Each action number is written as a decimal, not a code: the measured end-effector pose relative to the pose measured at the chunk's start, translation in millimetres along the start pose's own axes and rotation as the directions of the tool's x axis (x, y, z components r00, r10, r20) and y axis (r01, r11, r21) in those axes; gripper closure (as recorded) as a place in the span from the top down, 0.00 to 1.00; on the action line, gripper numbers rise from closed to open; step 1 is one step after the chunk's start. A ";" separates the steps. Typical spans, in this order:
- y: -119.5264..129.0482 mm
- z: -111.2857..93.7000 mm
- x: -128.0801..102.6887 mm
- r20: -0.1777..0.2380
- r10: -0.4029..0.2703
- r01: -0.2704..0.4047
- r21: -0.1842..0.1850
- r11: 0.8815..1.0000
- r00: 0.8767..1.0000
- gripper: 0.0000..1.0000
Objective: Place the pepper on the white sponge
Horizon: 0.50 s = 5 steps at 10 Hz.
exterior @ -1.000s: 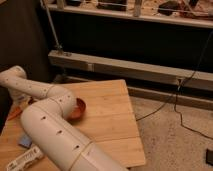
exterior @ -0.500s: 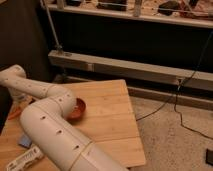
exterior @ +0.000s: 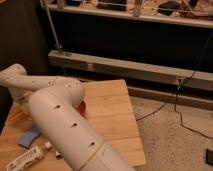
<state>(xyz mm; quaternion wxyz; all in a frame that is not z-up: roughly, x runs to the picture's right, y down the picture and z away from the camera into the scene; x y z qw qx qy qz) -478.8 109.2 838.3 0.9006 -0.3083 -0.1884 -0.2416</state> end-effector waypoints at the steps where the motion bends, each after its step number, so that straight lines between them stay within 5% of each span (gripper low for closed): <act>1: 28.0 -14.2 -7.1 -0.011 -0.002 0.002 0.014 1.000 1.000 0.00; 5: 132.5 -27.2 -32.1 -0.019 0.025 -0.025 -0.011 1.000 1.000 0.00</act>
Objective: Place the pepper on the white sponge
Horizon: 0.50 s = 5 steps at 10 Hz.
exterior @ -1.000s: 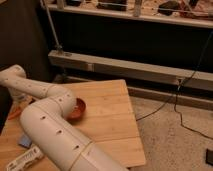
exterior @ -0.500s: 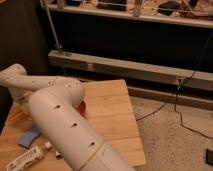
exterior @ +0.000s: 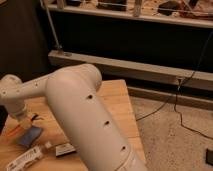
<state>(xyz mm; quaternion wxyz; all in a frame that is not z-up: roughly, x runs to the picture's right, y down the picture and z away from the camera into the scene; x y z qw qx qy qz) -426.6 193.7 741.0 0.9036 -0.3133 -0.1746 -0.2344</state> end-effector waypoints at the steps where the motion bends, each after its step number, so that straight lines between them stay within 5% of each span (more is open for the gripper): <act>1: 10.3 0.5 -5.0 0.007 0.008 -0.008 -0.005 1.000 1.000 0.00; 5: 24.2 13.3 -10.3 0.015 0.050 -0.050 0.001 0.999 0.999 0.00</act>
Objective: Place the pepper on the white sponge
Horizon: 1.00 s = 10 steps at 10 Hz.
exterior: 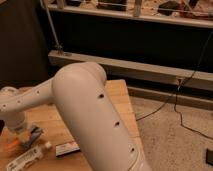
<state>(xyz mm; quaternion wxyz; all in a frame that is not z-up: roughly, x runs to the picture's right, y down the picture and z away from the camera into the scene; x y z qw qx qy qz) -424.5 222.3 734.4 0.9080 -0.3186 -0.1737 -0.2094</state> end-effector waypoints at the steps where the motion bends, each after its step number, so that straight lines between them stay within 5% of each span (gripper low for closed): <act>1: 1.7 3.4 2.5 -0.004 0.014 -0.014 0.000 1.000 1.000 0.00; 6: 8.7 14.8 22.0 -0.043 0.091 -0.090 0.022 0.996 0.995 0.00; 10: 3.3 11.7 30.4 -0.029 0.154 -0.152 0.061 0.986 0.988 0.00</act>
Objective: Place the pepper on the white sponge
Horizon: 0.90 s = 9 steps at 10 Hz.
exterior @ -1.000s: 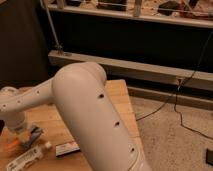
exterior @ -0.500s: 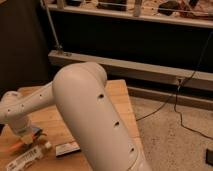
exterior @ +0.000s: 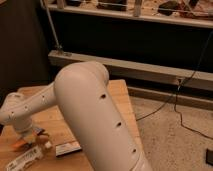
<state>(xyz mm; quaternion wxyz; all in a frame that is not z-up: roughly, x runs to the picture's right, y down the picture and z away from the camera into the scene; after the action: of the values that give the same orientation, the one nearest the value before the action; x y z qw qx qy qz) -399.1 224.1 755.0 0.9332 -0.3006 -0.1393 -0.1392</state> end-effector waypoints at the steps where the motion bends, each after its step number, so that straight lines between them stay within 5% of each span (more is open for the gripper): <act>1: -1.1 -0.2 1.8 0.005 0.016 -0.016 0.005 1.000 1.000 0.01; 9: -38.4 -6.9 -0.2 0.080 0.120 -0.126 0.073 0.989 0.990 0.76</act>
<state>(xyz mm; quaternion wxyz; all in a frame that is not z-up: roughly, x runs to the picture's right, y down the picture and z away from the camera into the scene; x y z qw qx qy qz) -411.3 190.0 769.6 0.9451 -0.2769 -0.1609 -0.0646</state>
